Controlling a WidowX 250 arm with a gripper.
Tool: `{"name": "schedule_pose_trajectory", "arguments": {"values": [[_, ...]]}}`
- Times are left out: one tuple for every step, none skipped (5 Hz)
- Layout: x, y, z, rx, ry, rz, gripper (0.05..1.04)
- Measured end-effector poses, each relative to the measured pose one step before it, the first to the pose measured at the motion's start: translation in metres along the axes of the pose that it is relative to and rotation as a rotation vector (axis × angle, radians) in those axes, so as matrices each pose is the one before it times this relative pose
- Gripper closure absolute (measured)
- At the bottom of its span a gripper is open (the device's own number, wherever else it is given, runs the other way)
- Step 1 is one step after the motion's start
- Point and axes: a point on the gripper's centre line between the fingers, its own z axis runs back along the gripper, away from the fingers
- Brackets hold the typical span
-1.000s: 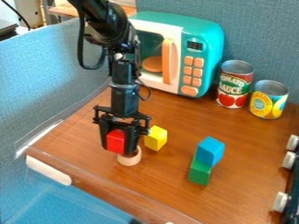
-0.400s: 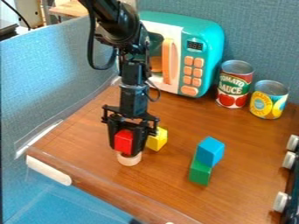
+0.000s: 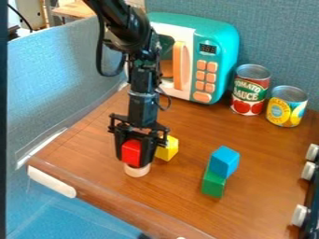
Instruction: Put the red cube on top of the circular object
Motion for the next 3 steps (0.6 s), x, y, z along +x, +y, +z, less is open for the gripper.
{"name": "schedule_pose_trajectory", "arguments": {"values": [[0.00105, 0.00092, -0.00057, 0.0039, 0.0024, -0.0016, 0.387], [0.00016, -0.00020, -0.00014, -0.0017, 0.0012, 0.0005, 0.124], [0.00016, -0.00070, 0.00001, -0.0010, -0.0003, -0.0040, 0.082]]}}
